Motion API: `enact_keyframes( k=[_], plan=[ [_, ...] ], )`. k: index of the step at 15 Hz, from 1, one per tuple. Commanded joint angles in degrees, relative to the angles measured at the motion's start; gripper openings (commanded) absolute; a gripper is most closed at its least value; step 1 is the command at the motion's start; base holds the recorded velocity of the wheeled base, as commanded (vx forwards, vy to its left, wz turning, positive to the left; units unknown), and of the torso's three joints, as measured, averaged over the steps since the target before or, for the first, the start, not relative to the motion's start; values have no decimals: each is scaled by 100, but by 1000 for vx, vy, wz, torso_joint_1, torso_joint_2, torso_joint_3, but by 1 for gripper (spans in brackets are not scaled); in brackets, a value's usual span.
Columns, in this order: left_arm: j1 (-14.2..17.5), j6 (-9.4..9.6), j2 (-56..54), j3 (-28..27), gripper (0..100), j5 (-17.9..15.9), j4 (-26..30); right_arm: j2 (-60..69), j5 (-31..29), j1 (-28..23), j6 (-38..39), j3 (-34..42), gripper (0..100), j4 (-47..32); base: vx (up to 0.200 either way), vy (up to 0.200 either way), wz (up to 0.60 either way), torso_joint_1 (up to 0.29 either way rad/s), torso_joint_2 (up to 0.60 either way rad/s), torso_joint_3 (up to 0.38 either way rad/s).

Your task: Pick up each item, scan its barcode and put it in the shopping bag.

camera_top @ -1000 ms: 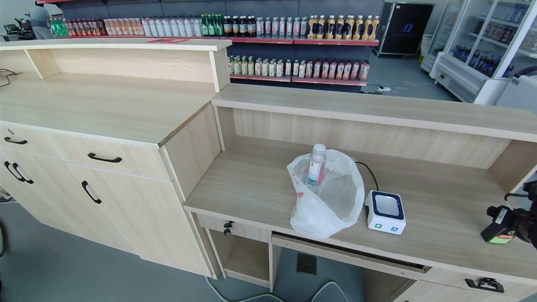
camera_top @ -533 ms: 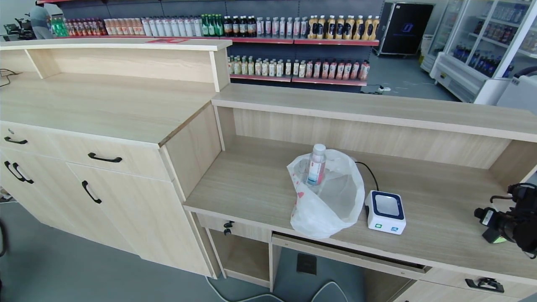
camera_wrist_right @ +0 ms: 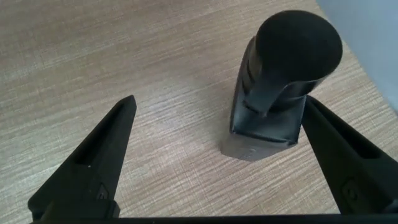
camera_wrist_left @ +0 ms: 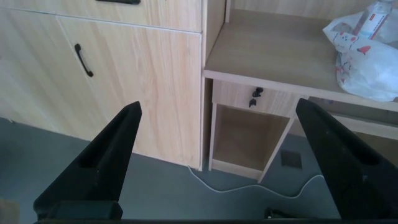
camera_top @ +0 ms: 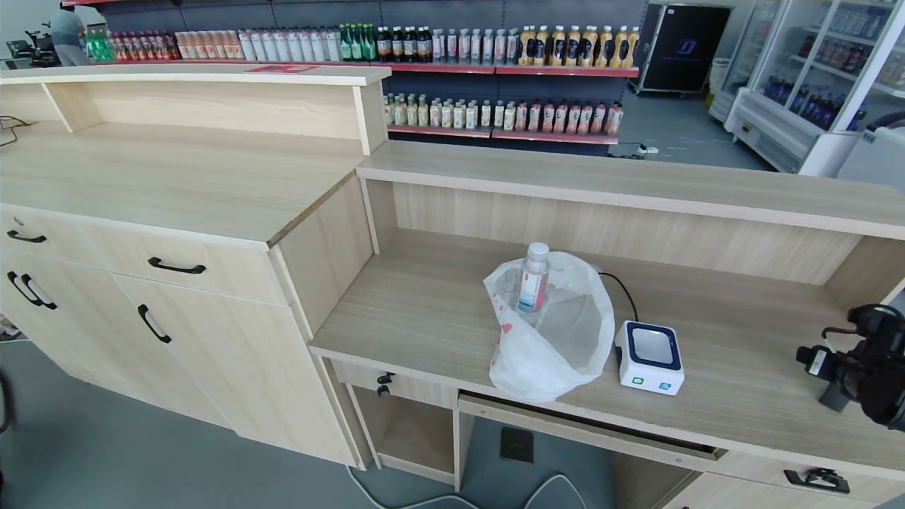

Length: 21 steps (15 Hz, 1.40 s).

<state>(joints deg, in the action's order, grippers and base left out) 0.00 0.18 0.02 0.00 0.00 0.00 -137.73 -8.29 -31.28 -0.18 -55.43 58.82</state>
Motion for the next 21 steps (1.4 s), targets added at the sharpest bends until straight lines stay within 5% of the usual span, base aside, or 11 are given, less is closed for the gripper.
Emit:
enact_keyframes(
  k=[1,18,19,21],
  plan=[
    [0,-9,-2,0,100,0,0,-8,-41,-62,-131,32,100,68,0,0,0,0,0,0],
    [0,-1,-2,0,100,0,0,-430,-331,-194,-817,-310,100,103,0,0,0,0,0,0],
    [0,-1,-2,0,100,0,0,-465,-331,-194,-825,-372,0,103,0,0,0,0,0,0],
    [0,-1,-2,0,100,0,0,-509,-322,-194,-913,-469,0,156,0,0,0,0,0,0]
  ],
)
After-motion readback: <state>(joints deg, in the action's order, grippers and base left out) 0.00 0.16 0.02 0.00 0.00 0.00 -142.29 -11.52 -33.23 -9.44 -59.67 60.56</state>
